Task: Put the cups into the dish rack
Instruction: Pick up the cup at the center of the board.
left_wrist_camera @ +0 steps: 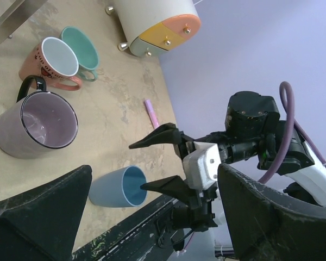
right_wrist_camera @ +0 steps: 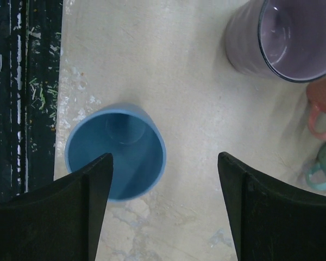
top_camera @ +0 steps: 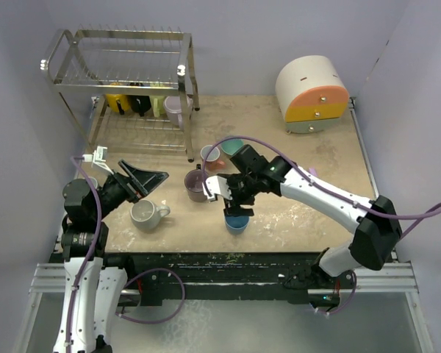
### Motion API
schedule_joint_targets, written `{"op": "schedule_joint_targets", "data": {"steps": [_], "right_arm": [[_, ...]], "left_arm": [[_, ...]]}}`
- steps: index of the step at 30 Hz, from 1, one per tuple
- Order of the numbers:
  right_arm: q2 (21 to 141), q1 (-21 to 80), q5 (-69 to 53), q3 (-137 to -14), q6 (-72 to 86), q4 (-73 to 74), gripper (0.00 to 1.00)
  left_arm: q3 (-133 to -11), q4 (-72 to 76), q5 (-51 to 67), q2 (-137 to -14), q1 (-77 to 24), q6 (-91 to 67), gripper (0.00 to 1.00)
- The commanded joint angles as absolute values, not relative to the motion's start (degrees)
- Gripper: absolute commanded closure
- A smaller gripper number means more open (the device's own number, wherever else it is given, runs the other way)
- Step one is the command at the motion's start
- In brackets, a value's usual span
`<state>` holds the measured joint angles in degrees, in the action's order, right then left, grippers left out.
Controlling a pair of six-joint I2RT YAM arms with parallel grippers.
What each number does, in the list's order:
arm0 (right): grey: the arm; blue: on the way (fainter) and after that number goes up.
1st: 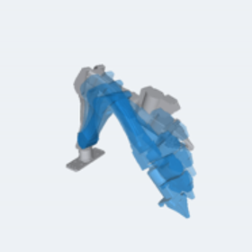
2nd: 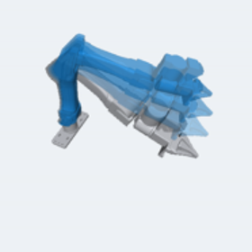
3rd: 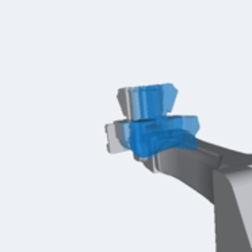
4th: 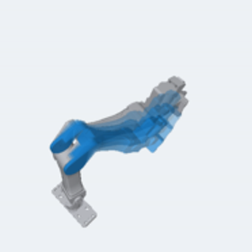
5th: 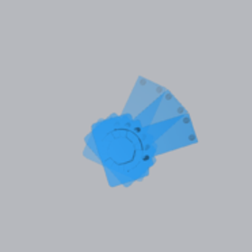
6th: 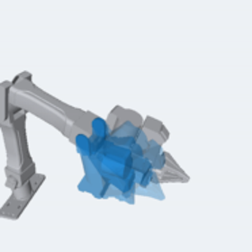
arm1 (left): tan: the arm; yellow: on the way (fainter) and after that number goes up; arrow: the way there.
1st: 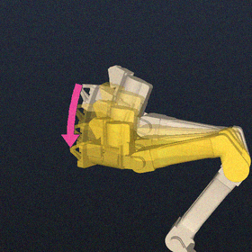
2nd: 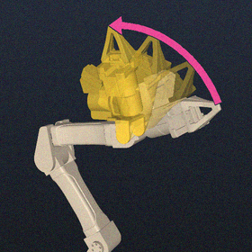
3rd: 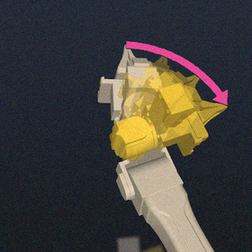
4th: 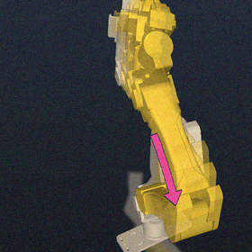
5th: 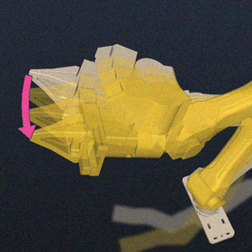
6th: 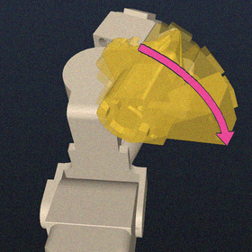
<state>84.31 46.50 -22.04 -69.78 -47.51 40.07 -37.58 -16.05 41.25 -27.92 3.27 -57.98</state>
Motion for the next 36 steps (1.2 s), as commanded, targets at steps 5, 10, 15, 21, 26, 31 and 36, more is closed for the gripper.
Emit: {"op": "schedule_joint_targets", "data": {"steps": [5,10,15,21,26,31,36], "right_arm": [[90.7,47.6,-15.2,-70.0,-43.3,38.4,0.43],[91.9,47.6,-14.3,-68.8,-42.8,38.0,0.71],[91.2,47.6,-17.4,-69.7,-42.6,39.6,1.00],[87.1,45.8,-19.7,-70.1,-42.4,40.7,1.00],[84.7,40.8,-26.6,-71.0,-43.9,42.9,1.00],[83.4,35.1,-34.1,-71.6,-45.0,44.7,1.00],[81.9,30.1,-41.2,-71.1,-45.7,45.2,1.00]], "left_arm": [[-37.3,-15.5,40.7,-26.8,3.6,-58.4,0.00],[-37.2,-15.9,40.7,-26.6,3.5,-58.2,0.01],[-36.9,-15.9,40.9,-26.4,3.5,-58.2,0.01],[-36.5,-16.3,41.5,-25.2,3.6,-58.7,0.01],[-35.0,-13.5,42.5,-24.3,3.6,-60.6,0.02],[-32.8,-8.4,44.1,-23.8,3.5,-64.4,0.02],[-31.5,-5.1,44.9,-24.1,3.5,-66.3,0.02]]}}
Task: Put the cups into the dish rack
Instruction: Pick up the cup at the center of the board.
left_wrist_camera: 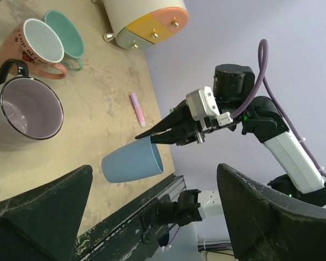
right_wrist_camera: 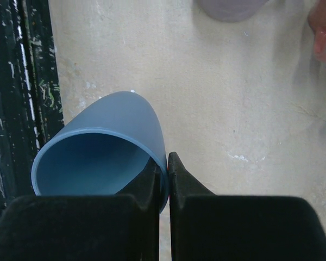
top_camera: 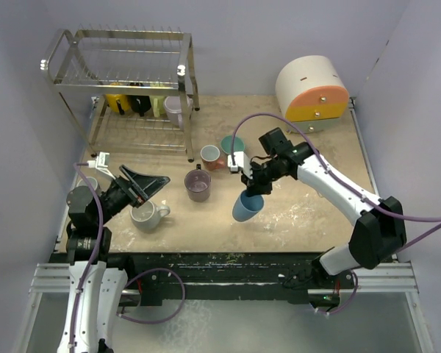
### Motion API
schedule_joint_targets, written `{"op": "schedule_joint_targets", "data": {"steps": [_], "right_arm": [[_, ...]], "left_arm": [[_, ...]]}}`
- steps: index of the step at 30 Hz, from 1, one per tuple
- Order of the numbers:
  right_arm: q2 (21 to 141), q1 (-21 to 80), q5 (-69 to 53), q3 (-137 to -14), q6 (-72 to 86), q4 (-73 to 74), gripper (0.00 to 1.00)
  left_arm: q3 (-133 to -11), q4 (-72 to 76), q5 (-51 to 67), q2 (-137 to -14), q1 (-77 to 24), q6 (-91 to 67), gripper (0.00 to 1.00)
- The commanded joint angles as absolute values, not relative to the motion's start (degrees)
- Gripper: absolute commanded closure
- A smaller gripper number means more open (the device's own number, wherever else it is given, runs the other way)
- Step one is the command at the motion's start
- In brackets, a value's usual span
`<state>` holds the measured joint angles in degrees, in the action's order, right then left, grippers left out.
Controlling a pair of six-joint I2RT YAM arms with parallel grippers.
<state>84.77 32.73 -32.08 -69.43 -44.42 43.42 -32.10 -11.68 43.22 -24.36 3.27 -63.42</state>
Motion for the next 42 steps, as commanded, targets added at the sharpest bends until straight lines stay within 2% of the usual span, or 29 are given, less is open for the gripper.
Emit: {"op": "schedule_joint_targets", "data": {"steps": [1,12,20,27,34,42], "right_arm": [[81.6,29.3,-42.6,-70.9,-45.7,45.1,1.00],[79.5,24.1,-49.5,-69.4,-45.2,44.0,1.00],[78.2,20.3,-54.0,-68.4,-44.3,42.7,1.00],[75.8,16.6,-58.2,-66.5,-41.1,39.3,1.00],[73.8,11.6,-65.0,-65.3,-38.4,37.4,1.00],[73.6,4.9,-73.8,-70.0,-33.5,36.5,1.00]], "left_arm": [[-31.3,-4.6,45.2,-24.3,3.5,-66.6,0.02],[-28.3,1.3,45.8,-24.3,3.0,-70.1,0.02],[-26.7,4.8,42.7,-24.5,-1.2,-71.5,0.02],[-24.9,11.8,34.7,-28.9,-12.4,-72.0,0.02],[-23.7,25.6,26.1,-37.7,-25.9,-70.7,0.02],[-24.1,38.1,16.9,-45.0,-35.0,-69.9,0.02]]}}
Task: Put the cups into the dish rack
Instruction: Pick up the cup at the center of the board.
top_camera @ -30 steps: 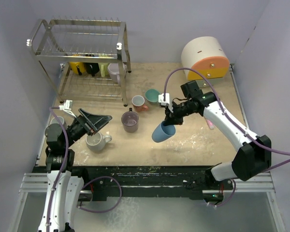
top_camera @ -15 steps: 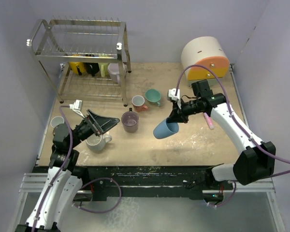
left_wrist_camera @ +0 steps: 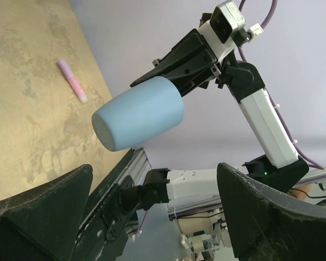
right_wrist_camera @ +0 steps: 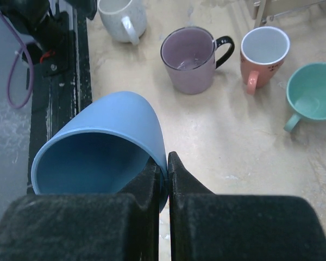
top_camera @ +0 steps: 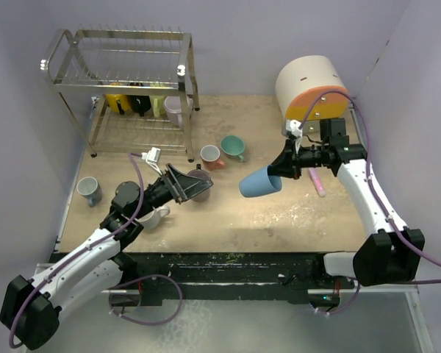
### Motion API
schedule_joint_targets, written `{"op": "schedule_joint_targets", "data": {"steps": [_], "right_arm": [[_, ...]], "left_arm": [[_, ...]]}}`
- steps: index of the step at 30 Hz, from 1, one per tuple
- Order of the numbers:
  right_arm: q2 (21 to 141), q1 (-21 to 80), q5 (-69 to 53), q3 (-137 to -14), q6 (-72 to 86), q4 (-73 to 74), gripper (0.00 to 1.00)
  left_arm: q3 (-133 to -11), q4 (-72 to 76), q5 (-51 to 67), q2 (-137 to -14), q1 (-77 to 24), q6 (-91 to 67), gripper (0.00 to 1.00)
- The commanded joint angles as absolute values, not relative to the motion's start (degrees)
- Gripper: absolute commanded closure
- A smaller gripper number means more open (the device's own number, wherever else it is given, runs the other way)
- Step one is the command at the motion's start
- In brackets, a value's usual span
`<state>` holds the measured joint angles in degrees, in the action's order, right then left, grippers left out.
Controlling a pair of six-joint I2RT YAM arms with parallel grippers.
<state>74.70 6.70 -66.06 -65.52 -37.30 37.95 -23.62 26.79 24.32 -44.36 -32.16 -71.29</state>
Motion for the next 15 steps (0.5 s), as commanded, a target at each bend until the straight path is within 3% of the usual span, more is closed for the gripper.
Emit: {"op": "schedule_joint_targets", "data": {"steps": [1,10,13,15], "right_arm": [[74.0,4.8,-74.2,-71.5,-33.3,37.1,1.00],[80.6,4.6,-79.2,-88.1,-26.1,39.7,1.00],[80.8,4.6,-81.4,-88.2,-14.0,28.7,1.00],[79.7,4.6,-81.6,-85.8,1.9,15.7,1.00]], "left_arm": [[-24.3,38.6,15.4,-45.1,-35.6,-69.7,0.02],[-27.9,48.4,9.8,-48.5,-37.7,-73.5,0.00],[-28.9,53.4,7.8,-50.5,-38.6,-75.4,0.01],[-30.6,55.2,7.3,-51.8,-39.0,-75.7,0.01]]}}
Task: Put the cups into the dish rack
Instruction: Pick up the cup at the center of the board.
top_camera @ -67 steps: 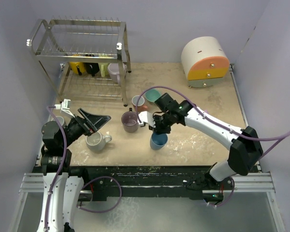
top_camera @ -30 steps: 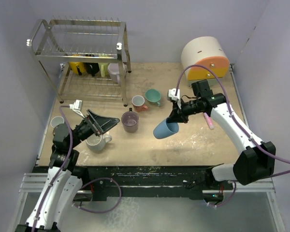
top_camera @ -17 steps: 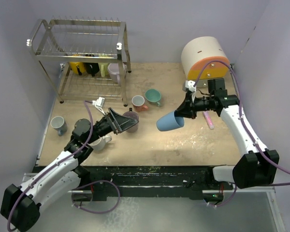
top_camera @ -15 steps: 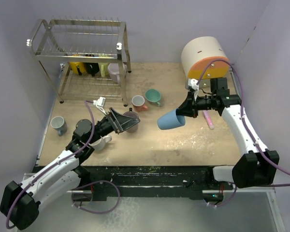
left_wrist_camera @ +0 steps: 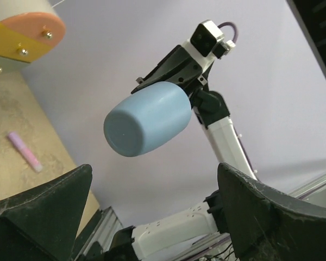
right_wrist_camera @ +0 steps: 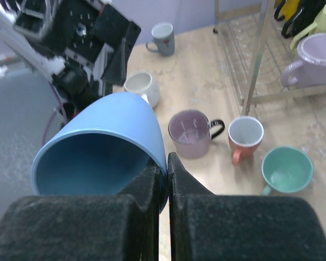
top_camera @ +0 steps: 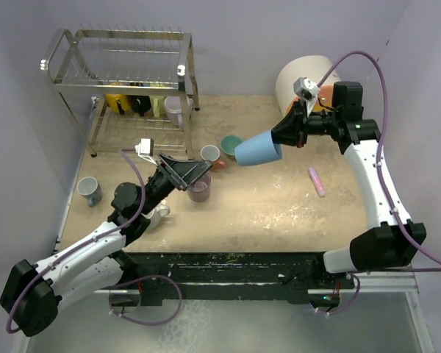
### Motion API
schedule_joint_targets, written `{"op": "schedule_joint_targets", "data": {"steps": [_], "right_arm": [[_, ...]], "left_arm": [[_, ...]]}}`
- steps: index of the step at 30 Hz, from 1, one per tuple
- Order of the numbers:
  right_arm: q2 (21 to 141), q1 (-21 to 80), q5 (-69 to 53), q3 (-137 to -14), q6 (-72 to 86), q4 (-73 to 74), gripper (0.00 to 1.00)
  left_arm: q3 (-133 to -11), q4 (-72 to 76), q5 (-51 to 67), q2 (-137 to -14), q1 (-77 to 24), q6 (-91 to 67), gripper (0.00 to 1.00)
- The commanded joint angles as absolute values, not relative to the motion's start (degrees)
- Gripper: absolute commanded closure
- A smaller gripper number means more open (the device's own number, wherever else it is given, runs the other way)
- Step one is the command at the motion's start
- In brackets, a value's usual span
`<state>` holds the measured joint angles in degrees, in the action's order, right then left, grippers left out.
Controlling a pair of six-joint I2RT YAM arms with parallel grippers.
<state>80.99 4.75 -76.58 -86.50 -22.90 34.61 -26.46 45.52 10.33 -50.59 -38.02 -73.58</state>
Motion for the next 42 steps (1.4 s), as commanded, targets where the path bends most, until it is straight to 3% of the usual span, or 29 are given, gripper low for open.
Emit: {"op": "schedule_joint_targets", "data": {"steps": [1,6,14,28,42], "right_arm": [[78.8,4.6,-80.8,-83.8,9.8,6.7,1.00],[76.9,4.6,-75.4,-75.1,49.4,-39.7,1.00],[81.9,4.6,-67.9,-77.5,75.1,-62.8,1.00],[81.5,4.8,-59.0,-72.2,87.0,-67.5,1.00],[79.7,7.0,-56.9,-68.6,86.8,-66.9,1.00]], "left_arm": [[-31.5,56.0,7.0,-52.4,-39.3,-75.6,0.01],[-35.5,60.4,4.4,-55.5,-40.3,-74.4,0.01],[-38.8,66.8,-0.2,-60.7,-41.2,-75.7,0.01],[-48.0,70.7,-6.1,-69.9,-45.3,-72.3,0.01],[-53.7,71.5,-14.6,-76.4,-49.5,-65.8,0.01]]}}
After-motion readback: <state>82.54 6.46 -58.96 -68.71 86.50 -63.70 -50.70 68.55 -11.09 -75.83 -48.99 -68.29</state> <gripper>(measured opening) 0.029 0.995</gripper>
